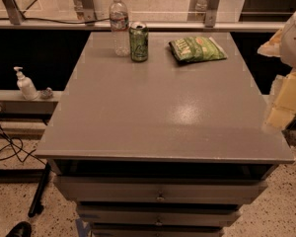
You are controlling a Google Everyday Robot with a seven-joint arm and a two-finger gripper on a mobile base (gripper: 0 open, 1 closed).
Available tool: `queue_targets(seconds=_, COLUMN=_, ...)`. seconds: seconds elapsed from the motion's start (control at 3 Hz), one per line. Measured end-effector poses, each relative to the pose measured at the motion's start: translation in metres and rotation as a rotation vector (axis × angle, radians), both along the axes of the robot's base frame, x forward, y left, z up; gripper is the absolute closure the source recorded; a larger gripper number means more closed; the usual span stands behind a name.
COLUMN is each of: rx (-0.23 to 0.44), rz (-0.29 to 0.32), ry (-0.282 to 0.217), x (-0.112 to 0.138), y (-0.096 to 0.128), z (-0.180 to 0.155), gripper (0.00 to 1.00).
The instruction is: Pick water bottle
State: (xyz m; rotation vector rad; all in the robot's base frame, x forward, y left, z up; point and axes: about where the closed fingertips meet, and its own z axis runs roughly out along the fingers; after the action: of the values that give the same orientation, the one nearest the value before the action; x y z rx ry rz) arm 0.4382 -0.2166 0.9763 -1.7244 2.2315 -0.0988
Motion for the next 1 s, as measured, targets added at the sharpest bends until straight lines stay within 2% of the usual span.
queue_targets(seconds=0.33, rx=0.000, rz=0.000, ry=0.000, x=0.000, y=0.000, z=0.000, gripper=0.00)
queue_targets(seconds=0.67, rx=0.017, rz=-0.007, ry=-0.025, x=0.007, y=0.002, z=0.001, gripper=0.00)
queue_targets(seconds=1.0, rx=0.070, rz=-0.033, ry=-0.068, x=0.044, y=0.014, z=-0.006, gripper=0.00)
